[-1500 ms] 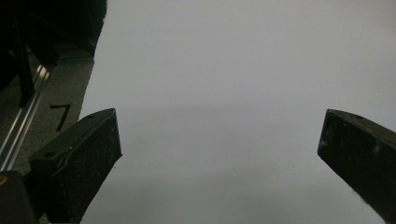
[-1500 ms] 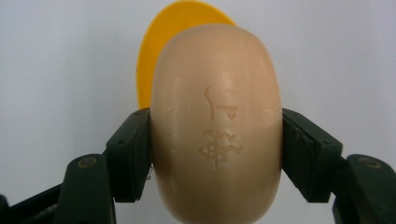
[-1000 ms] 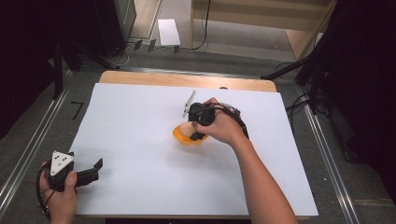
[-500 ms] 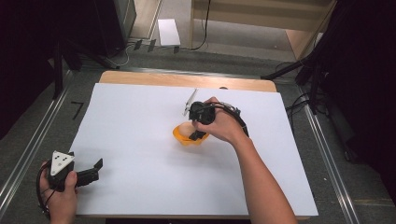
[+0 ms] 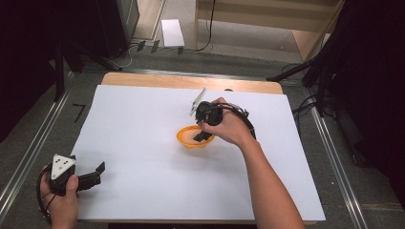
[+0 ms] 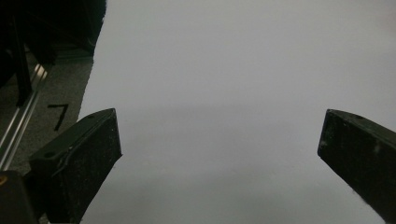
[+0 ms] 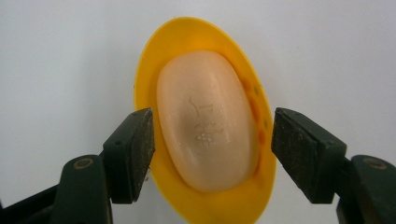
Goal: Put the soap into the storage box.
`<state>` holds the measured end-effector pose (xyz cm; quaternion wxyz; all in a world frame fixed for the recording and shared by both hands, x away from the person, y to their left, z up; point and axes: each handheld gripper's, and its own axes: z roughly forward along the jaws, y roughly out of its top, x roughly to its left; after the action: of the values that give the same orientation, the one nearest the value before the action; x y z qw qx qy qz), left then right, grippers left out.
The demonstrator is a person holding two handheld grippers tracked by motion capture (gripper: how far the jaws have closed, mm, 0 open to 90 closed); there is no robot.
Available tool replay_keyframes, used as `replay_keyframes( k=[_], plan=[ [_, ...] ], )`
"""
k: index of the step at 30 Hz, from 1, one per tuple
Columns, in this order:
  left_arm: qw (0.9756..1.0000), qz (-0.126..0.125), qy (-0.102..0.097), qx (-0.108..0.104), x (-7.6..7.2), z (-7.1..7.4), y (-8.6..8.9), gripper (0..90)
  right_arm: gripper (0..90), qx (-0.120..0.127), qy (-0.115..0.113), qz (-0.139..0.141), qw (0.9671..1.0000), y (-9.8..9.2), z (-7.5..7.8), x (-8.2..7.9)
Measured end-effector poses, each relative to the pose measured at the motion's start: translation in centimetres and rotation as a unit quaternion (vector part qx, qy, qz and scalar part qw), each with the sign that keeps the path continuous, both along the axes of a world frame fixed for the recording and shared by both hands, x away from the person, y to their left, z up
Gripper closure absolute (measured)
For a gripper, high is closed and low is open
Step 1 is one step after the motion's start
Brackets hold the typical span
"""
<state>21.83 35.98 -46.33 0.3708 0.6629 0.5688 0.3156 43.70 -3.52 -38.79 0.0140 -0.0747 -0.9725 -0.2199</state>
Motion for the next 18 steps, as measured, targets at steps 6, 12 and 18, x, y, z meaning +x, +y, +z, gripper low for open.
replay_keyframes(
  k=[6,12,18],
  plan=[
    [1.0,0.001,0.001,0.004,0.0,0.0,-0.1,0.0,22.8,0.028,-0.022,-0.025,0.9991,-1.3,0.6,0.0],
    [1.0,0.001,0.001,0.003,0.0,0.0,0.0,0.0,12.2,0.069,-0.035,-0.087,0.9932,-3.7,0.5,-0.1],
    [1.0,0.001,0.001,0.005,0.0,0.0,-0.1,0.0,5.7,0.092,-0.039,-0.173,0.9798,-6.9,-0.4,-1.0]
  ],
)
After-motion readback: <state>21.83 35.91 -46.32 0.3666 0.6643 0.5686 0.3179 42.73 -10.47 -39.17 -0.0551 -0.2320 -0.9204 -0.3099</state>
